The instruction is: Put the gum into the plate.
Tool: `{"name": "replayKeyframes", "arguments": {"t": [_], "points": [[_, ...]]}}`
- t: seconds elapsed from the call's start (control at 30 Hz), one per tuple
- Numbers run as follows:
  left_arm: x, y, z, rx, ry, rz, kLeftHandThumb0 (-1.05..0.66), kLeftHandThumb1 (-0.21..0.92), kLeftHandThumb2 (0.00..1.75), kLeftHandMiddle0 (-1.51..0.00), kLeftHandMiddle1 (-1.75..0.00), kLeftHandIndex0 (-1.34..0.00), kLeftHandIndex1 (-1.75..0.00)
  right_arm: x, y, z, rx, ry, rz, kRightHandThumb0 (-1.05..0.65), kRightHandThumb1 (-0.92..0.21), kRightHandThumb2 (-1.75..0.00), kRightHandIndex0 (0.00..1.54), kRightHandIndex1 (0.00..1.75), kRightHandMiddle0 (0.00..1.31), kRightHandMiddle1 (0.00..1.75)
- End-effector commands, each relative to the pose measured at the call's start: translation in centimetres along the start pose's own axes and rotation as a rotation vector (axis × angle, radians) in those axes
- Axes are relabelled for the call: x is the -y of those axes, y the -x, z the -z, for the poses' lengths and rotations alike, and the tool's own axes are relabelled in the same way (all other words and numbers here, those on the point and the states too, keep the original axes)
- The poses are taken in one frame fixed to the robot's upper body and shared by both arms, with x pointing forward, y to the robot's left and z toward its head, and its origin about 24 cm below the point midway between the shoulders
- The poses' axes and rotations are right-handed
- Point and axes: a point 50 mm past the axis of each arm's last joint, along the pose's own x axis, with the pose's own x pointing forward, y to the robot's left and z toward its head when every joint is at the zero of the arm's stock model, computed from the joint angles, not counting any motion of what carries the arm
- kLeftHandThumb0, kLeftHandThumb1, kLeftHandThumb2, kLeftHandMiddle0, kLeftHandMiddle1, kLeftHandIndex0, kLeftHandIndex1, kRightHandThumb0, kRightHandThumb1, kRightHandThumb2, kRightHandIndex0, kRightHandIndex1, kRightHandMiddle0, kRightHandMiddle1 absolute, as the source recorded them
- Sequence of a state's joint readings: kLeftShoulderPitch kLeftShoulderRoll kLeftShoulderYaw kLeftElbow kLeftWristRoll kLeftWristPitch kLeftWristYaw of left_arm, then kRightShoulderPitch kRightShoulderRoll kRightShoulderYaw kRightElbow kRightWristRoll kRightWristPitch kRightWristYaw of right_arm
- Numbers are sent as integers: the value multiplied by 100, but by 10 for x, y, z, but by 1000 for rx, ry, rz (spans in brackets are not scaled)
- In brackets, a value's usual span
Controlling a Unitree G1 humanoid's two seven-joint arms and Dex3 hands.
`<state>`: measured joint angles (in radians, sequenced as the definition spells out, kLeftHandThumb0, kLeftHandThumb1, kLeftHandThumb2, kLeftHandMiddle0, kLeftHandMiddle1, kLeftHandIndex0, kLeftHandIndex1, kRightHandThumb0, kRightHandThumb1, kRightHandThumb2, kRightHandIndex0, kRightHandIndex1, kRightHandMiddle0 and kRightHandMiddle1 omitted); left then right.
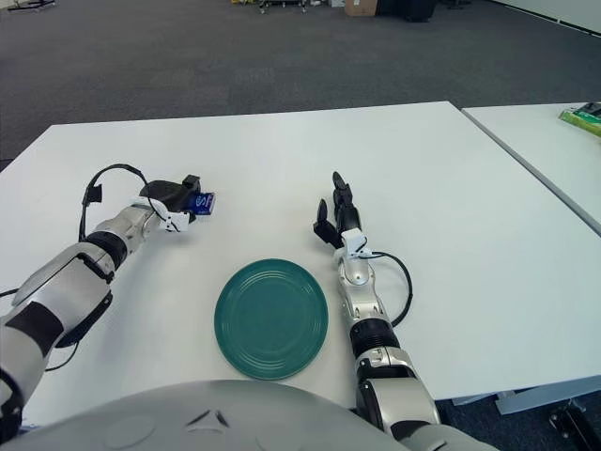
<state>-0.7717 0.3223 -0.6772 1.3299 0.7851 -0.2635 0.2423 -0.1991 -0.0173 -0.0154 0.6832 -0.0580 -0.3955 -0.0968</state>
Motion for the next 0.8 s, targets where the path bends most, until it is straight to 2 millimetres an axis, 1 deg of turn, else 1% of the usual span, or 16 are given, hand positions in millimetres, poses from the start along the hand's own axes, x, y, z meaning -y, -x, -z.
{"name": "replayKeyframes", "arguments": {"t": [0.0, 0.17, 0.3, 0.4, 0.43, 0.47, 0.5, 0.57, 0.7, 0.77], "points": [[34, 11, -1, 1, 73, 134, -46, 38, 123, -103, -175, -56, -175, 8, 66, 88, -457, -1, 41, -87, -92, -88, 16, 2, 0, 22], [32, 11, 0, 9, 111, 104, -46, 37, 124, -115, -175, -57, -175, 6, 65, 88, -453, -10, 43, -86, -92, -87, 18, 2, 0, 25], [19, 7, 1, 9, 157, 67, -46, 37, 125, -119, -175, -57, -175, 4, 66, 88, -454, -8, 41, -84, -92, -87, 18, 2, 0, 26], [-9, 1, 4, 22, 224, -37, -46, 37, 125, -120, -175, -58, -175, 3, 67, 89, -453, -7, 41, -83, -92, -87, 19, 2, 0, 26], [-16, 1, 5, 27, 235, -60, -46, 37, 125, -120, -175, -58, -175, 3, 67, 89, -453, -7, 41, -83, -92, -87, 19, 2, 0, 26], [-28, 0, 6, 48, 260, -110, -46, 36, 125, -120, -175, -58, -175, 3, 67, 89, -454, -7, 41, -83, -92, -87, 19, 2, 0, 26], [-46, 1, 8, 88, 321, -192, -47, 36, 125, -119, -175, -58, -175, 3, 68, 89, -458, -6, 44, -82, -92, -88, 18, 2, 0, 27], [-70, 5, 11, 147, 412, -307, -47, 36, 126, -119, -175, -58, -175, 3, 68, 90, -463, -4, 47, -82, -92, -88, 17, 1, 0, 26], [-84, 13, 14, 195, 519, -398, -47, 35, 127, -119, -175, -59, -175, 5, 68, 91, -469, -2, 50, -81, -92, -88, 14, 0, 0, 25], [-100, 21, 15, 238, 604, -504, -47, 35, 127, -119, -175, -59, -175, 6, 68, 92, -472, 6, 51, -81, -92, -87, 13, 0, 0, 25]]}}
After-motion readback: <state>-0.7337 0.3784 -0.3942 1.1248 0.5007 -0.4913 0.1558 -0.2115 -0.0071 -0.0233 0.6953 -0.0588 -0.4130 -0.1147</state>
